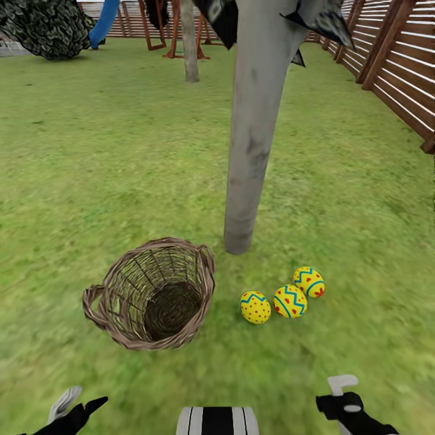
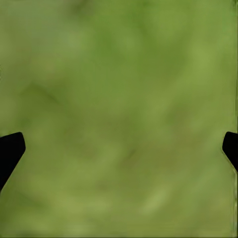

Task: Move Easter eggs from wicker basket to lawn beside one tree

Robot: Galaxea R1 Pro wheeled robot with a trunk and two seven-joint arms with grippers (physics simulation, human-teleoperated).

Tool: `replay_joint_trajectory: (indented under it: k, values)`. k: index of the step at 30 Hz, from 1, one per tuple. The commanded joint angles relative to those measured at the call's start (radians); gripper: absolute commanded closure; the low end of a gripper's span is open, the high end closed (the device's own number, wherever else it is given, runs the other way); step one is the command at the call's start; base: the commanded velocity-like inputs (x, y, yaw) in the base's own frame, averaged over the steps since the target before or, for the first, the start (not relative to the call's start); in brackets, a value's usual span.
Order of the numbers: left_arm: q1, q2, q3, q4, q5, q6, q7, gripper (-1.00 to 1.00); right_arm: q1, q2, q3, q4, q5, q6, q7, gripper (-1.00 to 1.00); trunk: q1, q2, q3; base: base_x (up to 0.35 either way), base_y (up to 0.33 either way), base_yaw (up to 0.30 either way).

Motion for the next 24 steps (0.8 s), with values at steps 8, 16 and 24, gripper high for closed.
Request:
replay_joint_trajectory:
  k: [8,16,24]
  values:
    - [0.000,-0.017,-0.014,0.004,0.006,-0.042,0.085,-1.00,0.028,0.007,0.008,0.050,0.011,-0.087,-0.003,-1.00,-0.004,0.002,0.030,0.000,0.000,0.000]
    - [0.000,-0.046,-0.082,0.005,0.006,-0.069,0.170,-1.00,0.045,0.015,0.008,0.053,0.011,-0.088,-0.003,-1.00,-0.007,0.004,0.061,-0.033,0.000,0.000]
    - [0.000,-0.046,-0.082,0.005,0.007,-0.069,0.167,-1.00,0.045,0.026,0.008,0.053,0.014,-0.087,-0.005,-1.00,-0.011,0.005,0.092,-0.075,0.000,0.000]
